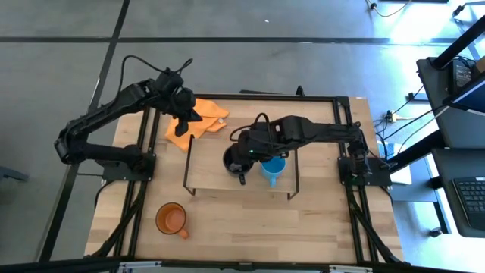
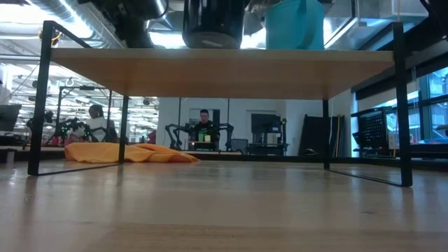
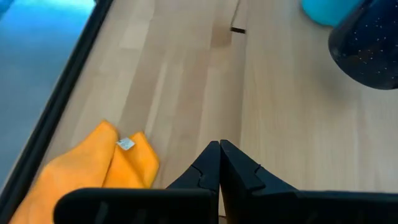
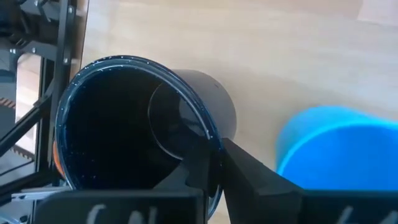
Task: Stack small to large cups/mugs on shelf
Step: Put the black cup on the shelf
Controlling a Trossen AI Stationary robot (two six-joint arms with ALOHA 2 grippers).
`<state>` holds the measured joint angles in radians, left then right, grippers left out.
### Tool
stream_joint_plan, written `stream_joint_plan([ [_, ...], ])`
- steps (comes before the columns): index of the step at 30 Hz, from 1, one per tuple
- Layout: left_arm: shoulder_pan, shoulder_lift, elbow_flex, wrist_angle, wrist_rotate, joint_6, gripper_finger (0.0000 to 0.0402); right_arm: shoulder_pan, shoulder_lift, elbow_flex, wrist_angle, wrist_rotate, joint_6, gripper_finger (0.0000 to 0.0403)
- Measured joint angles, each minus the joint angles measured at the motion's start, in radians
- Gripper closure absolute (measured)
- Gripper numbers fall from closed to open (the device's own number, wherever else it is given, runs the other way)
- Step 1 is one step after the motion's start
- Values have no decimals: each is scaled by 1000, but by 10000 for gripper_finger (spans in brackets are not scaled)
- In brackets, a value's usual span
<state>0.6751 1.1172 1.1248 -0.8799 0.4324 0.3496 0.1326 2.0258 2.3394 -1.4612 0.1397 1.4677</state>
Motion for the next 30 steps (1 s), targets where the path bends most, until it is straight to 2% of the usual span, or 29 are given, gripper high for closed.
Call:
stream_joint_plan([
  [10,-30,0,0,-1,-5,-7,401,13,0,-13,-15,-11,16,368],
  [18,-30,0,0,-1,-8,-16,401,13,2,-87,23,-10,-5,329],
  [26,-30,0,0,-1,-29,-18,401,8,2,-64,15,-2,-37,312],
  [30,-31,0,0,-2,18,-34,401,5,3,-12,-30,45,-94,311],
])
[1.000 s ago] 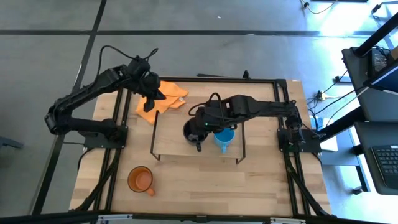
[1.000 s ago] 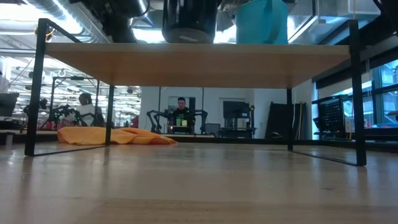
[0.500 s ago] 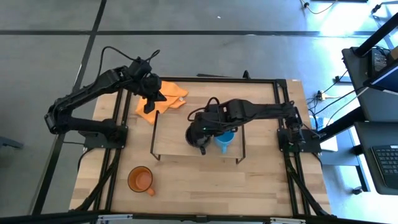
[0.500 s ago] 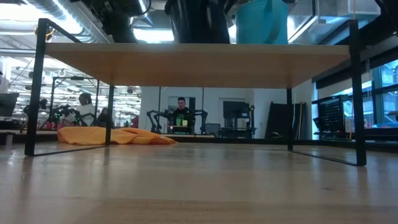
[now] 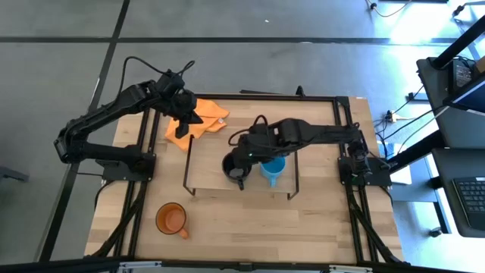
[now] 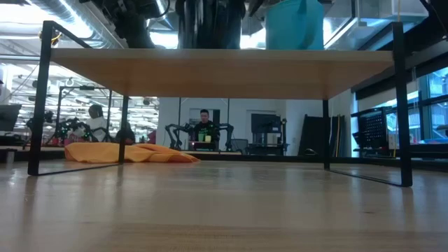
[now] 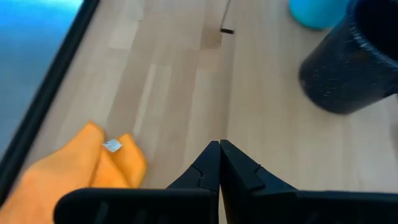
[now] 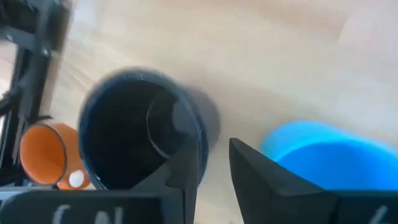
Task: Stack small to large cups/mugs on shelf
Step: Put the black cup on the shelf
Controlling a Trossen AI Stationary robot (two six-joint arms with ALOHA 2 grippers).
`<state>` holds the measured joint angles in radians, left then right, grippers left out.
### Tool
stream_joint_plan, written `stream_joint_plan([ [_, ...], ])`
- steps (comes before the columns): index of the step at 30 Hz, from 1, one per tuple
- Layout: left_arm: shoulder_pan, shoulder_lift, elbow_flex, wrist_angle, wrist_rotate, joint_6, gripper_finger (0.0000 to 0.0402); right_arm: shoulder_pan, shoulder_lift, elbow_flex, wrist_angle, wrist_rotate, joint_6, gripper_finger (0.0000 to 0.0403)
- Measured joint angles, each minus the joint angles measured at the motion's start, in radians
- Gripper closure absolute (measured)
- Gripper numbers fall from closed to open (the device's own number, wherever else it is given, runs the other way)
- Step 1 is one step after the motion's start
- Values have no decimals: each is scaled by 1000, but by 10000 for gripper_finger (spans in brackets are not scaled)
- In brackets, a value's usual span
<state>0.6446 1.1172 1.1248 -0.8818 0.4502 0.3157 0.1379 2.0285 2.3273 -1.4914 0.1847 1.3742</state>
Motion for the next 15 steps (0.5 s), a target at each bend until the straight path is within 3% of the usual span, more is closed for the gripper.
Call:
stream_joint_plan([
  [3,-11,0,0,-6,35,-23,401,-14,-22,22,-13,61,-43,311],
  [9,-100,-8,0,9,116,-95,401,-64,-73,15,-38,48,-102,312],
  [12,-182,-6,0,27,75,-163,401,-85,-73,14,-25,-64,-175,328],
  [15,-275,-6,0,58,-18,-256,401,-64,-73,14,-3,-114,-223,370],
])
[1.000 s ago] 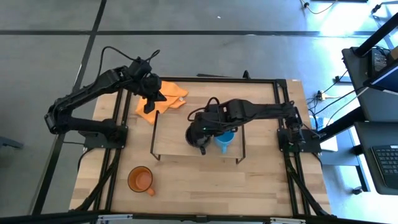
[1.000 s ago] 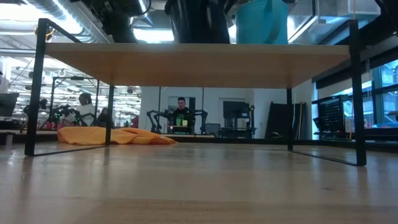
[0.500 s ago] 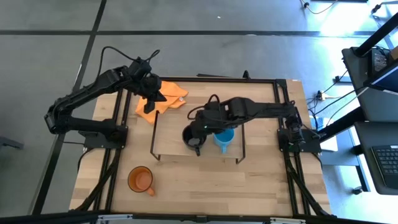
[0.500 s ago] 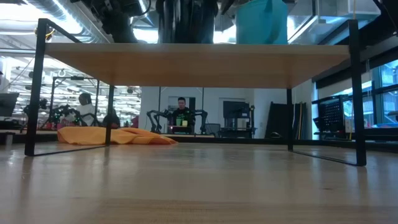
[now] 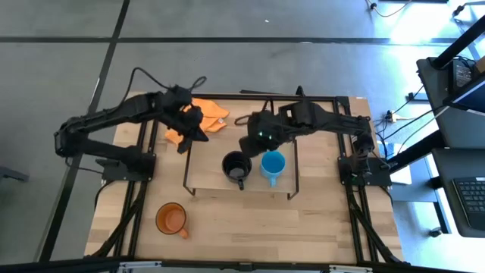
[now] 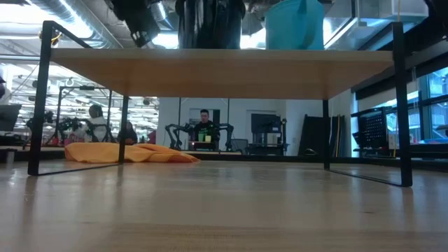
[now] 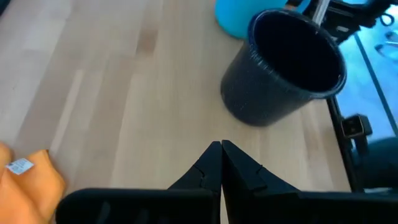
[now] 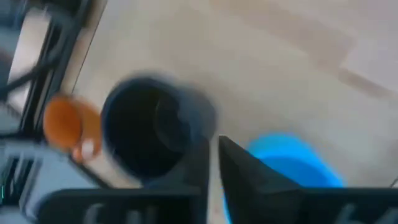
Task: Stack small to large cups/mugs on shelf
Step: Put the black cup on the shelf
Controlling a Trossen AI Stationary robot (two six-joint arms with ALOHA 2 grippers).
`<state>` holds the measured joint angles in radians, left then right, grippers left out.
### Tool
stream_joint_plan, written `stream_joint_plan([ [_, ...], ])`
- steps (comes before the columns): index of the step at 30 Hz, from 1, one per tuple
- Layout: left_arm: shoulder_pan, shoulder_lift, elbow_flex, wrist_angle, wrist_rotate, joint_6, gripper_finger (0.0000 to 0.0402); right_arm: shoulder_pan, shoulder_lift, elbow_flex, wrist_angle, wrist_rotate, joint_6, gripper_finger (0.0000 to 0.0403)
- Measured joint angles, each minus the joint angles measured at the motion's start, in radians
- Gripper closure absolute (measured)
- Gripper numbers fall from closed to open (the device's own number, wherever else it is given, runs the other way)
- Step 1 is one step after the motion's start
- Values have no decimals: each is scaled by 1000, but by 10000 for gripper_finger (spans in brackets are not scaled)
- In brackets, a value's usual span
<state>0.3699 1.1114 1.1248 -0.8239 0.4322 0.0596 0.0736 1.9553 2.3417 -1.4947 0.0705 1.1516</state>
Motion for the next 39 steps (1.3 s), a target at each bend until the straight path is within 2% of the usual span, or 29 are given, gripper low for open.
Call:
stream_joint_plan([
  [2,-65,0,0,45,-57,-70,401,36,-3,0,14,-18,-40,393],
  [7,-234,14,0,192,-215,-232,401,140,-10,0,-1,-21,-54,399],
  [11,-342,29,2,195,-392,-309,401,220,-10,-1,0,3,-34,399],
  [13,-377,37,-1,171,-442,-351,401,250,-10,-1,16,9,-19,400],
  [23,-494,114,0,187,-544,-467,401,332,24,-10,110,155,43,401],
  [32,-511,139,0,184,-555,-499,401,313,137,-11,90,158,6,401],
  [39,-511,140,0,186,-555,-504,401,302,183,-11,83,201,-10,402],
])
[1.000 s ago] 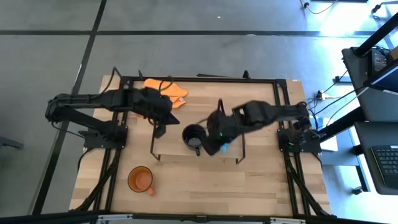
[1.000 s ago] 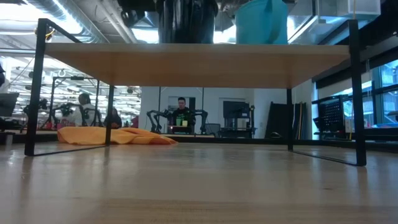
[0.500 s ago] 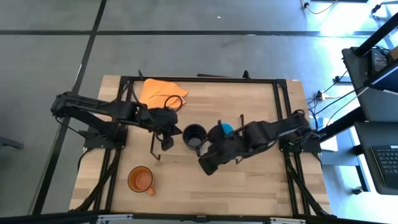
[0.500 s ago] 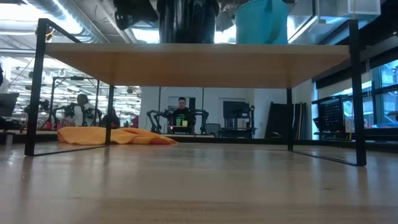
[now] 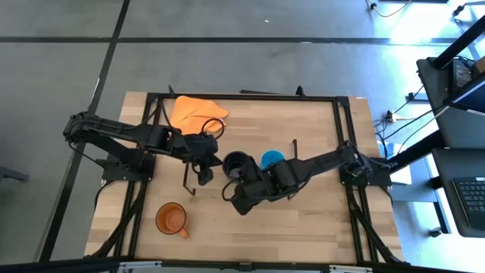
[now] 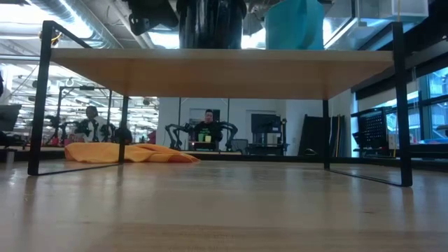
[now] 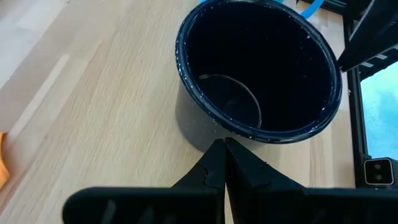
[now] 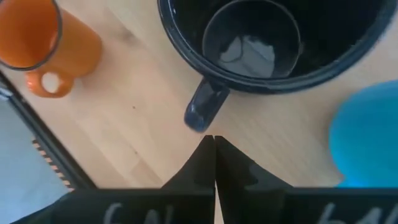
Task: Stack small to large cups/mugs on shelf
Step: Put the black cup on the shelf
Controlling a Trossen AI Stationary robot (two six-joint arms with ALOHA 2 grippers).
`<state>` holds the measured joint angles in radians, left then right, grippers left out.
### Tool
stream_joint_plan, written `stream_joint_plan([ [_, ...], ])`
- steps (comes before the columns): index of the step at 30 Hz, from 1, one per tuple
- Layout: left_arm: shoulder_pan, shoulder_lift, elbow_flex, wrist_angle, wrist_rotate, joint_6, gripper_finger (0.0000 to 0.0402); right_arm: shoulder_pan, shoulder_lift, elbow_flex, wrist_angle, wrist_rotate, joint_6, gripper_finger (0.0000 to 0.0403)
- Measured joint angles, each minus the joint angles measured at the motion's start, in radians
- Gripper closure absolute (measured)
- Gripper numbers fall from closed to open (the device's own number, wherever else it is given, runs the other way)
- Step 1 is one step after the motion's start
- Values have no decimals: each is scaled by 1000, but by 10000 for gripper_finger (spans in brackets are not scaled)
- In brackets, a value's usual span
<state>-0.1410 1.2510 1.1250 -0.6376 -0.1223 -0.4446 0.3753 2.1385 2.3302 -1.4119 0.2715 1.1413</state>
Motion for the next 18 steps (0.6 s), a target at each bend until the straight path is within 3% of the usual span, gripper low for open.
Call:
stream_joint_plan([
  [18,40,0,0,7,-20,37,401,-56,27,1,51,14,-76,395],
])
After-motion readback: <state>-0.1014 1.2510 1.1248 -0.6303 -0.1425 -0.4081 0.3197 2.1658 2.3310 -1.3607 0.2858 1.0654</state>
